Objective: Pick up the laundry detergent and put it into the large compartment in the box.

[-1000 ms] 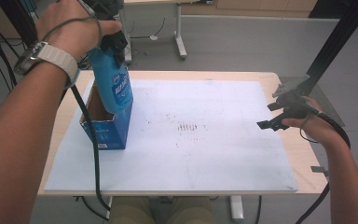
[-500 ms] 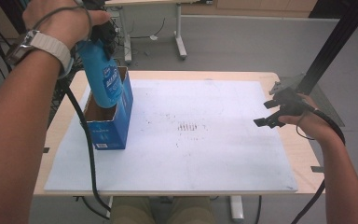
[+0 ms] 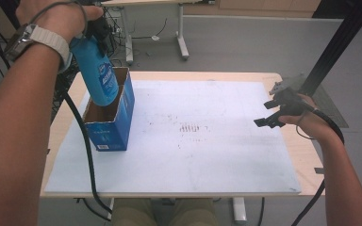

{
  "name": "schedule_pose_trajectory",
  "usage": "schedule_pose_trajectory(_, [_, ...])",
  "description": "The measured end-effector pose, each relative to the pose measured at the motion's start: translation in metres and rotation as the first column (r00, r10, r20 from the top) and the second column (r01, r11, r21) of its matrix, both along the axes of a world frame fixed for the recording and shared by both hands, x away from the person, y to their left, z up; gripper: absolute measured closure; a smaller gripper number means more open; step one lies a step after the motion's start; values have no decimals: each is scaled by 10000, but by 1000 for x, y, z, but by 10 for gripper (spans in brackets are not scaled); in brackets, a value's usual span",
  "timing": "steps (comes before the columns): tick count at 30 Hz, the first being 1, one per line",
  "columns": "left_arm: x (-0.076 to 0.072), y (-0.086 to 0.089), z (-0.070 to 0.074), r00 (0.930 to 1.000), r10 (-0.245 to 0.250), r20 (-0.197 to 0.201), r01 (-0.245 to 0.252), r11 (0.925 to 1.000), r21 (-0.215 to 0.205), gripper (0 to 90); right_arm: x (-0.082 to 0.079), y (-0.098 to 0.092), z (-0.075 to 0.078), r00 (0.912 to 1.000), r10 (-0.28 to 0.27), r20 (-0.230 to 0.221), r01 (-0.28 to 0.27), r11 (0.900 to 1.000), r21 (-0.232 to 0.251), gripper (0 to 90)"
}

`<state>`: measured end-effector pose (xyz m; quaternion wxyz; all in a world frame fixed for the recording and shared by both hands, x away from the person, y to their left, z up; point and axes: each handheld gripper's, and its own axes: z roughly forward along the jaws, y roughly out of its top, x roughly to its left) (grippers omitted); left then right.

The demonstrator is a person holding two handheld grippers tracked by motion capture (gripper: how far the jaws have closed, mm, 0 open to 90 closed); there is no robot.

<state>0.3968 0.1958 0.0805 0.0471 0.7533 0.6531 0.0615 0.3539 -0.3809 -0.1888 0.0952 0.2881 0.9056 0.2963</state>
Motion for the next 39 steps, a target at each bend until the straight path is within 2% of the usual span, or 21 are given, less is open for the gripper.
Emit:
schedule_pose_trajectory(5, [3,-2,-1,9999,124,-53,-122,9997,229,375,1,0,0,10000,10,-3,-10,10000,-17,123])
schedule_pose_trajectory(16, [7,2,-9,9994,337,13,-338,9991,245,375,0,-2,-2,10000,-19,14,19,10000,49,123])
schedule_pose_trajectory(27, [16,5,-27,9991,414,-122,-407,9979,506,375,-1,-1,-6,9999,-58,-83,58,10000,-22,123])
schedule_pose_trajectory(39, [25,13,-43,9990,402,-169,-393,9981,484,375,1,0,-5,9999,-67,-152,65,9999,-114,123])
